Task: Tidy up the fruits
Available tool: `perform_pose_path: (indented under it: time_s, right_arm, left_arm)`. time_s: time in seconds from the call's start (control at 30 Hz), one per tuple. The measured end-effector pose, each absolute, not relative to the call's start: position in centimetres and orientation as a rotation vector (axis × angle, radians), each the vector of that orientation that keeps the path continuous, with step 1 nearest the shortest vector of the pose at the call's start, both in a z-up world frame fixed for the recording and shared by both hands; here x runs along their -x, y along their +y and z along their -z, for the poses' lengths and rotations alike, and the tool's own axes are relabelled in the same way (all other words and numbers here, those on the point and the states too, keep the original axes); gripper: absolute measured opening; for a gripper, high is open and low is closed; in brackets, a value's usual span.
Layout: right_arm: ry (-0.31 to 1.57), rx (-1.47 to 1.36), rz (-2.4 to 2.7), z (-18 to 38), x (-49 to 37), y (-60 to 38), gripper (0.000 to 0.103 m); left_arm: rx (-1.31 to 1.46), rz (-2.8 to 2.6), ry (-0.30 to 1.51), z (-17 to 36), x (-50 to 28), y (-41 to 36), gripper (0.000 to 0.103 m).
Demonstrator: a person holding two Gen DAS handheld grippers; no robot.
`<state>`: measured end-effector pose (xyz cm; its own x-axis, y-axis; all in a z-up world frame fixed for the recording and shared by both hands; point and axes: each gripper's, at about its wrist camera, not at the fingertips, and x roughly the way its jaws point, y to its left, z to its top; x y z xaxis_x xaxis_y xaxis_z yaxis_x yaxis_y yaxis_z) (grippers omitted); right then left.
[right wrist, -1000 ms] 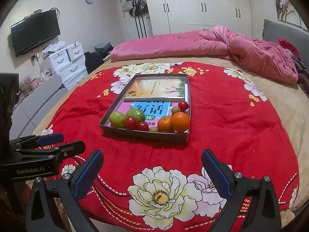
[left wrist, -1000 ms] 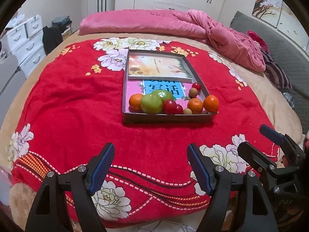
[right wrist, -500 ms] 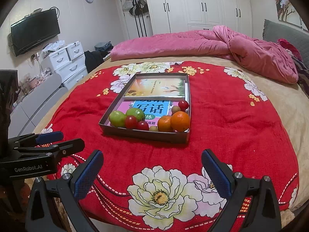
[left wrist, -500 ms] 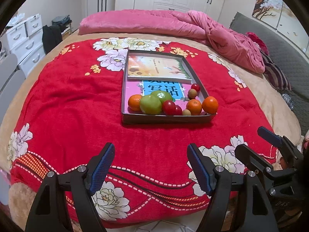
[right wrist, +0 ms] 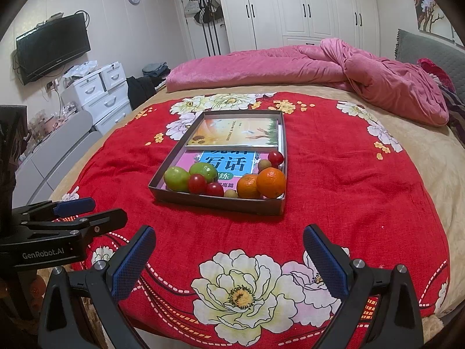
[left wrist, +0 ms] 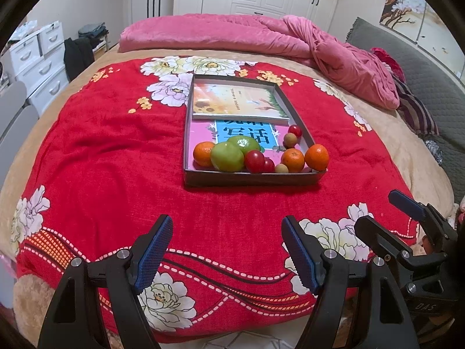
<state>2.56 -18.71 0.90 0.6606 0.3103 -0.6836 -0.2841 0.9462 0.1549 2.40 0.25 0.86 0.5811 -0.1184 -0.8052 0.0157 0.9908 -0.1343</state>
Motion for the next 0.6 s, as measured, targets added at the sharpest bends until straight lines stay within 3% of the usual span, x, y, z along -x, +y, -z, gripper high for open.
perform_pose_path:
  time_s: [0.6]
  right_arm:
    - [0.775,-0.034,-0.334,-1.00,-2.57,-18.79,0.102]
  left_arm:
    - [0.119,0.068,0.943,-1.05,-2.30,0.46,0.078]
